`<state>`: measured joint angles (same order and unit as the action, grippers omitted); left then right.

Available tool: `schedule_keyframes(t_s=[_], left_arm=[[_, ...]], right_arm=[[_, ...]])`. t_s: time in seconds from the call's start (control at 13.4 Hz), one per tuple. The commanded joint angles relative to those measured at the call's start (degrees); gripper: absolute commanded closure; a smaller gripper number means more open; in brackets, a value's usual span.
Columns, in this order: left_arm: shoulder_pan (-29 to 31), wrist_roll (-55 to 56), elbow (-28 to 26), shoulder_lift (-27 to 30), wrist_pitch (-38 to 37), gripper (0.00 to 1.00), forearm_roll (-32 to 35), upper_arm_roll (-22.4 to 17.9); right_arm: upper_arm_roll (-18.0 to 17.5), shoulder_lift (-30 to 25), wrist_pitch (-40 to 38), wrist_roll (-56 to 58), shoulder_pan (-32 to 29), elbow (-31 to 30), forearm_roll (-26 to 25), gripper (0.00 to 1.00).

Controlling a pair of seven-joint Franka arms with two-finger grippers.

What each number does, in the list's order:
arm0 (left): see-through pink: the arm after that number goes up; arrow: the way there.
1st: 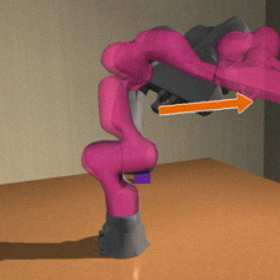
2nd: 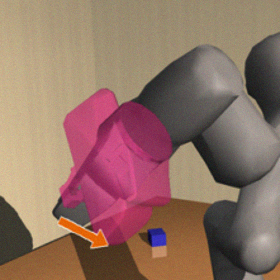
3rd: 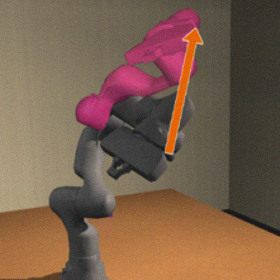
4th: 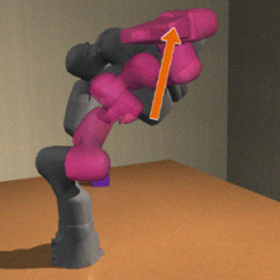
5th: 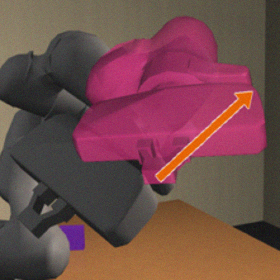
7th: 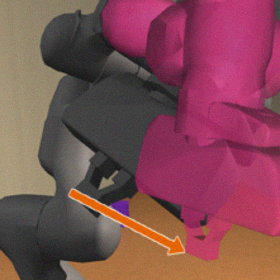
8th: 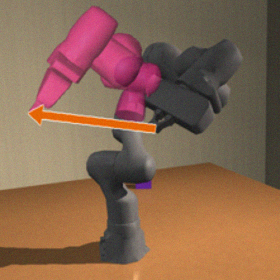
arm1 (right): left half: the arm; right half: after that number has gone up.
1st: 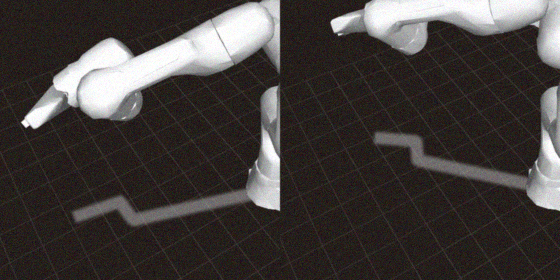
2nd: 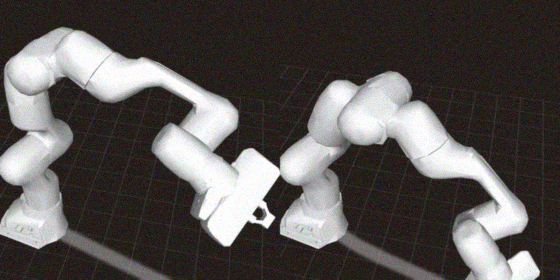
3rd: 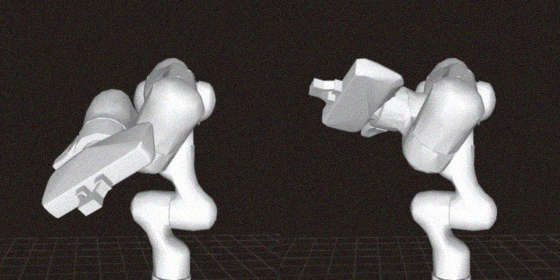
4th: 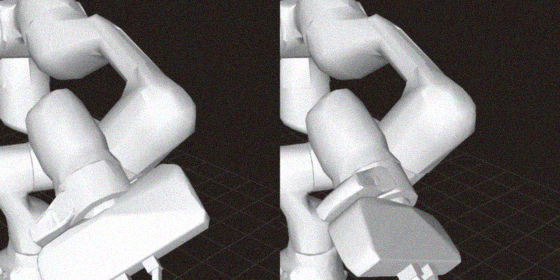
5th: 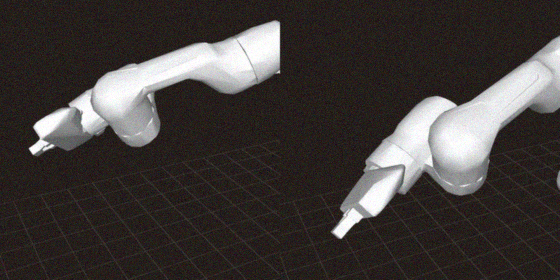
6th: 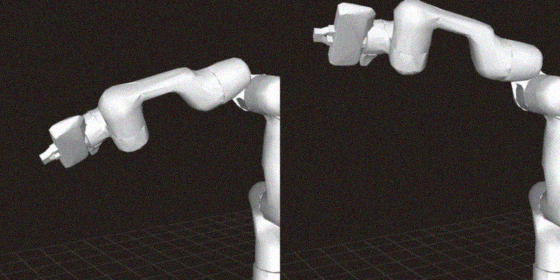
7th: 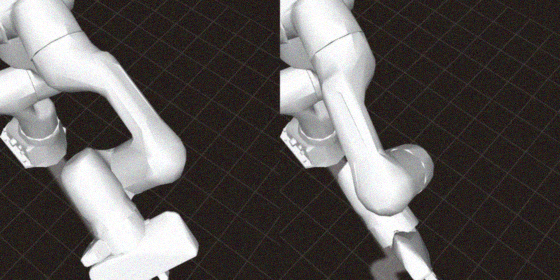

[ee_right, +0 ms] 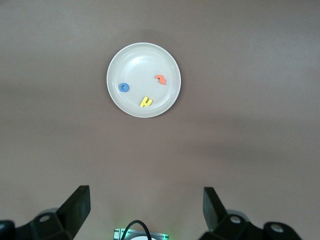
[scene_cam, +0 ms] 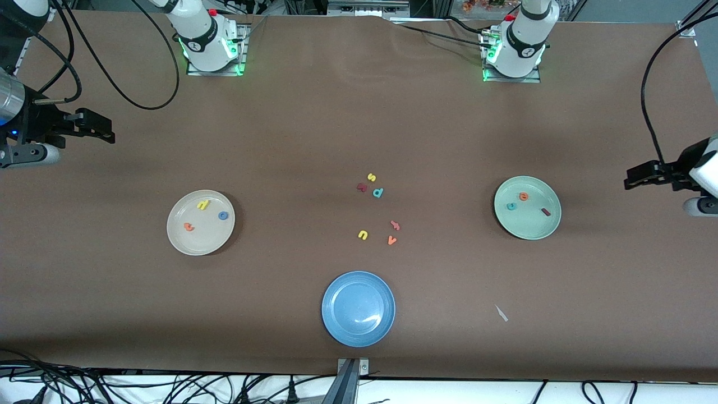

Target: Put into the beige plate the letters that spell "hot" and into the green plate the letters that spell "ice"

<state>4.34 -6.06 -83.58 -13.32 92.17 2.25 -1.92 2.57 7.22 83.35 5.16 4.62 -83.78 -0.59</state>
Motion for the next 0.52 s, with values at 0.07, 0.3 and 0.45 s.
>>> schedule_keyframes(t_s=[0.07, 0.3, 0.45], left_arm=[[1.1, -0.6, 0.0, 4.4, -3.4, 0.0, 1.3, -1.1], [1.3, -1.2, 0.0, 7.0, -5.2, 0.0, -0.2, -0.7], [1.4, -1.4, 0.1, 6.7, -4.7, 0.0, -0.5, -0.7]], right_arm=[[0.1, 1.4, -0.8, 0.4, -0.2, 4.5, 0.5, 0.0], [0.1, 1.6, -0.7, -0.1, -0.1, 5.9, 0.9, 0.0], [0.0, 1.6, -0.6, -0.1, 0.0, 5.9, 0.7, 0.0]])
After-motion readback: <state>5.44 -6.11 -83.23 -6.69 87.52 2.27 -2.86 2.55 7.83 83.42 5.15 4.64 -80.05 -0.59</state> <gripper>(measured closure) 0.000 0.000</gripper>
